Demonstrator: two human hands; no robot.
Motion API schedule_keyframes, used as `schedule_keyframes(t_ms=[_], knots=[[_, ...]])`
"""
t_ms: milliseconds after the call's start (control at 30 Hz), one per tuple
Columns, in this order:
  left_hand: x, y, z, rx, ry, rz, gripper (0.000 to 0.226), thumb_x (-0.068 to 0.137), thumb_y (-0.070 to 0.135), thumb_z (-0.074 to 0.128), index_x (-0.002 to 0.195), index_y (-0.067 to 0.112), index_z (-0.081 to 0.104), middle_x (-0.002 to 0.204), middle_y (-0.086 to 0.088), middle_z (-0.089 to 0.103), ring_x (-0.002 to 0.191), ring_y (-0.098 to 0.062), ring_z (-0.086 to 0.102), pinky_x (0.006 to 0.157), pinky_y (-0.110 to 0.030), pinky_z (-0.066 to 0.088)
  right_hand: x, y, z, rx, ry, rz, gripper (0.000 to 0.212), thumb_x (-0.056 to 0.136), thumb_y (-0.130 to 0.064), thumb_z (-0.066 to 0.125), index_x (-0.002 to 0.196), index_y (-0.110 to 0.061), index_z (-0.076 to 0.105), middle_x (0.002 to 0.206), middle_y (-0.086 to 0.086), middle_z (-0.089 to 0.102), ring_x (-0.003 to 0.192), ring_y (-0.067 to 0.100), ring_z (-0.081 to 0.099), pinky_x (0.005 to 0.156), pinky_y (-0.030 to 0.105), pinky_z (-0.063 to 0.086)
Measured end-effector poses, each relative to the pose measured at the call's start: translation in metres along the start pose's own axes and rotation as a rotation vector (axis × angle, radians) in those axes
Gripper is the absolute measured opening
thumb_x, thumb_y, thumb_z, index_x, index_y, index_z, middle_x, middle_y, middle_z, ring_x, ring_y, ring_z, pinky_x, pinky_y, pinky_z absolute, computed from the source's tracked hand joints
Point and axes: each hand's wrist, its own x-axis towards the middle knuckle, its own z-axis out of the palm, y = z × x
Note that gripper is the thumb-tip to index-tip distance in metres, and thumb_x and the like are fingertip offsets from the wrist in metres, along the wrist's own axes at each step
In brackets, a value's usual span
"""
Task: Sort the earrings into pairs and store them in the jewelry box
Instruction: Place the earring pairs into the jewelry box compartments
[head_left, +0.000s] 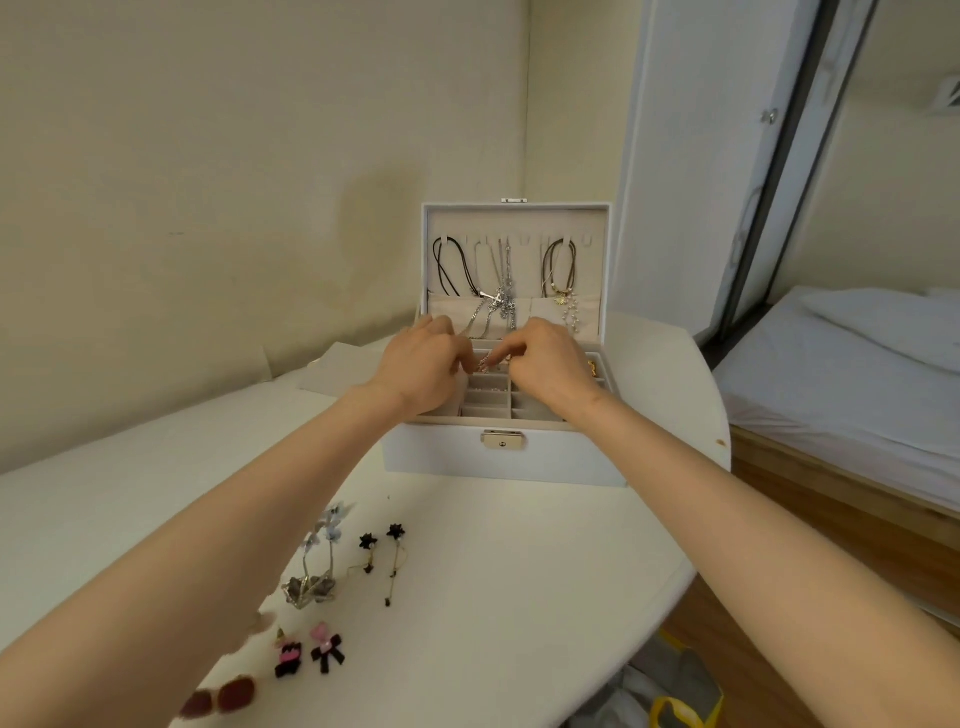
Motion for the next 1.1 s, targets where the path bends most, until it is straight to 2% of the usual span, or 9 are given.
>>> schedule_keyframes(t_ms=[100,233,300,400,533,667,800,900,1100], knots=[[-0.013,-0.003,-0.01,-0.036,0.049,-0.014,0.022,0.089,0.012,0.05,0.106,0.017,0.064,0.11,-0.008,0.055,0.11,-0.027,0.046,0.078,-0.031,0.034,-0.012,-0.004,0.0,0.016,0.042,-0.077,0.035,0.084,-0.005,0.049,0.094,-0.028,0.074,0.092,-0.006,0.052,0.09,0.015,0.053,0.071,0.027,0.042],[-0.046,-0.003,-0.029,-0.18,0.038,-0.006,0.007,0.087,0.02,0.058,0.092,0.016,0.058,0.096,-0.001,0.061,0.089,-0.022,0.052,0.068,-0.028,0.036,-0.042,-0.016,0.006,0.079,0.041,-0.192,0.025,0.084,-0.012,0.057,0.09,-0.031,0.073,0.09,-0.007,0.059,0.08,0.01,0.051,0.069,0.026,0.04],[-0.064,-0.003,-0.037,-0.202,-0.085,-0.02,0.011,0.086,0.026,0.061,0.086,0.02,0.051,0.086,0.003,0.058,0.078,-0.017,0.049,0.065,-0.027,0.035,-0.059,-0.022,0.009,0.097,-0.02,-0.224,0.02,0.081,-0.015,0.061,0.086,-0.03,0.073,0.084,-0.008,0.061,0.076,0.009,0.051,0.07,0.028,0.044],[-0.087,-0.009,-0.044,-0.143,-0.396,-0.042,0.014,0.084,0.025,0.065,0.082,0.023,0.051,0.079,0.008,0.053,0.074,-0.013,0.048,0.058,-0.015,0.033,-0.082,-0.031,0.016,0.126,-0.224,-0.25,0.012,0.079,-0.021,0.066,0.084,-0.028,0.075,0.082,-0.007,0.067,0.074,0.008,0.052,0.073,0.03,0.046],[-0.105,-0.019,-0.041,-0.124,-0.696,-0.104,0.019,0.082,0.023,0.068,0.074,0.029,0.053,0.074,0.016,0.053,0.069,-0.004,0.05,0.061,-0.016,0.037,-0.098,-0.044,0.034,0.085,-0.38,-0.275,0.015,0.083,-0.023,0.064,0.093,-0.027,0.074,0.089,-0.005,0.067,0.076,0.008,0.05,0.072,0.028,0.043],[-0.113,-0.022,-0.033,-0.091,-0.69,-0.143,0.013,0.081,0.029,0.068,0.081,0.026,0.055,0.075,0.014,0.053,0.077,-0.011,0.053,0.068,-0.022,0.039,-0.102,-0.053,0.046,0.049,-0.422,-0.257,0.017,0.083,-0.026,0.065,0.099,-0.026,0.072,0.092,-0.003,0.066,0.08,0.011,0.052,0.068,0.025,0.037],[-0.117,-0.019,-0.023,-0.08,-0.66,-0.143,0.018,0.081,0.032,0.068,0.082,0.024,0.052,0.074,0.012,0.05,0.073,-0.012,0.052,0.059,-0.02,0.036,-0.102,-0.056,0.053,0.037,-0.427,-0.242,0.019,0.077,-0.023,0.072,0.095,-0.019,0.073,0.092,0.001,0.066,0.086,0.018,0.058,0.07,0.026,0.043],[-0.117,-0.019,-0.018,-0.089,-0.622,-0.141,0.018,0.08,0.03,0.069,0.08,0.024,0.052,0.073,0.011,0.049,0.077,-0.015,0.053,0.062,-0.022,0.037,-0.102,-0.055,0.053,0.095,-0.425,-0.217,0.018,0.074,-0.02,0.075,0.091,-0.014,0.074,0.093,0.002,0.069,0.089,0.019,0.06,0.077,0.031,0.049],[-0.116,-0.018,-0.016,-0.13,-0.555,-0.101,0.018,0.083,0.028,0.066,0.077,0.026,0.049,0.076,0.012,0.051,0.067,-0.009,0.049,0.056,-0.018,0.033,-0.103,-0.049,0.051,0.143,-0.363,-0.195,0.006,0.075,-0.01,0.071,0.081,-0.012,0.072,0.086,0.0,0.07,0.082,0.017,0.061,0.077,0.034,0.05]])
